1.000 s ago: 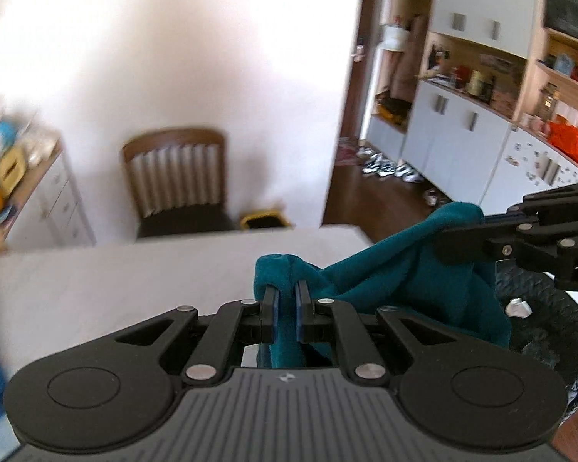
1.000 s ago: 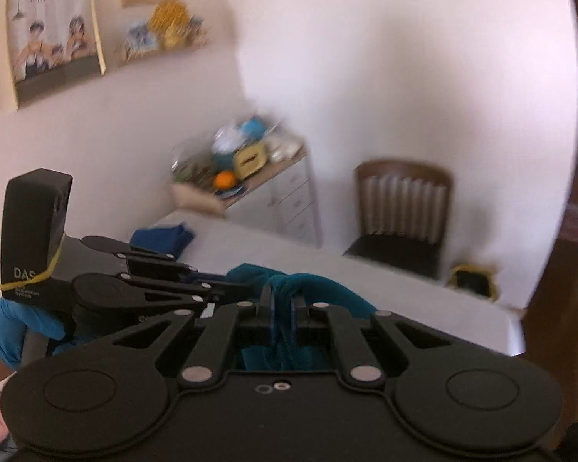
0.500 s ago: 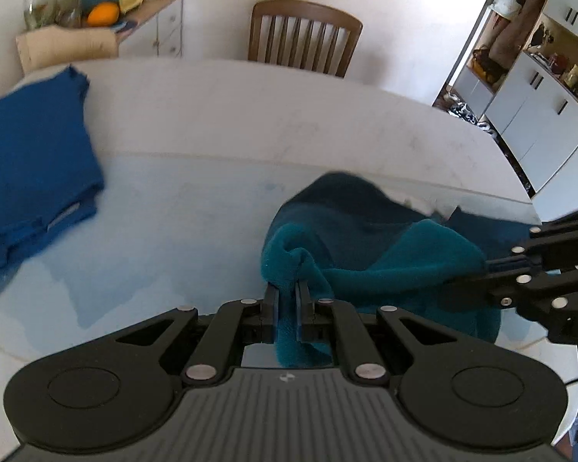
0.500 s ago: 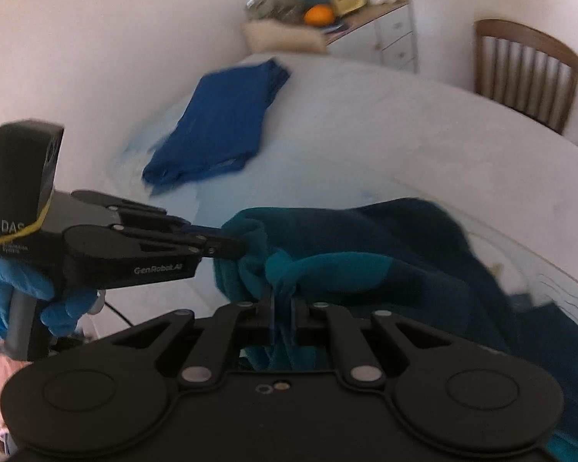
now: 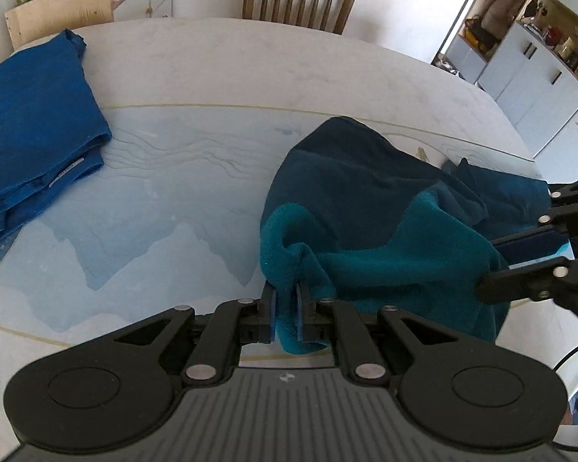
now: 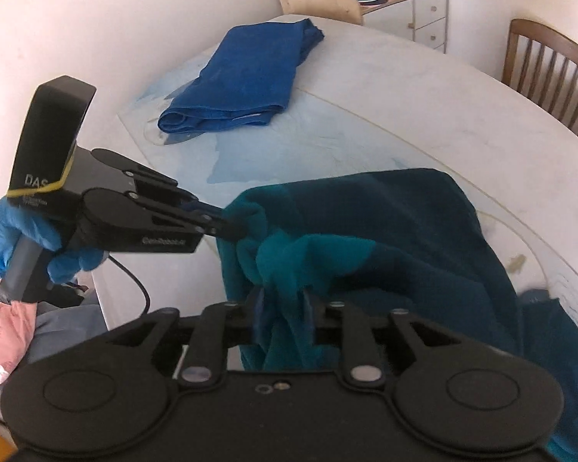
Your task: Fold clothes
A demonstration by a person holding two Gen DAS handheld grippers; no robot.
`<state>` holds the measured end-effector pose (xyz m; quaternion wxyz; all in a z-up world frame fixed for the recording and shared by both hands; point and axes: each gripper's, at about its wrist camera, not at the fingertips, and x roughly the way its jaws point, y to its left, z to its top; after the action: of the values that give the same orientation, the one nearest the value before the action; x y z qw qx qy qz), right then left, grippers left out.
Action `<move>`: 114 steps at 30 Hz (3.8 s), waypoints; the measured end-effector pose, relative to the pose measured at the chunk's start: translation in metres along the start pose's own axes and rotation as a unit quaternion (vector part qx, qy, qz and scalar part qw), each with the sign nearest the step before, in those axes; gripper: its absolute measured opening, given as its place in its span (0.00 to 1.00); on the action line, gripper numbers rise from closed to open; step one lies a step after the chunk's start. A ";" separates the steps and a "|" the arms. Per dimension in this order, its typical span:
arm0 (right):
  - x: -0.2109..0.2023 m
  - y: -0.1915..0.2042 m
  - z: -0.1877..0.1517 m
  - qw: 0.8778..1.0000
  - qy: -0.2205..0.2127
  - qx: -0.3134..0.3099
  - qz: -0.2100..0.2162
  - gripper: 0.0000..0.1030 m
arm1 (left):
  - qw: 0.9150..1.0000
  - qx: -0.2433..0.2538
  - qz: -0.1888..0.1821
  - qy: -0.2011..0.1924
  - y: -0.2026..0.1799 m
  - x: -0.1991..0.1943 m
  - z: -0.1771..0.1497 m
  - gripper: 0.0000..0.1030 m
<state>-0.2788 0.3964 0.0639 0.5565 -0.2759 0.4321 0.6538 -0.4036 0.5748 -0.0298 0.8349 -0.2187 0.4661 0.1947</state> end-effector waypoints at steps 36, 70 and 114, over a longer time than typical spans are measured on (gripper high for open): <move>-0.047 -0.194 -0.138 0.957 -0.044 0.168 -0.234 1.00 | 0.964 0.262 -0.023 -0.043 -0.202 0.017 0.043 0.77; -0.076 -0.304 -0.172 0.962 -0.075 0.233 -0.123 1.00 | 0.952 0.301 -0.027 -0.052 -0.338 0.088 0.057 0.77; -0.009 -0.235 -0.133 0.975 -0.042 0.184 -0.118 1.00 | 0.963 0.072 0.156 -0.208 -0.082 -0.030 0.134 0.03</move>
<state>-0.0658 0.2782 -0.0523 0.6887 -0.1898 0.4857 0.5038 -0.2819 0.5765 0.0747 0.8862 -0.0371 0.3231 0.3299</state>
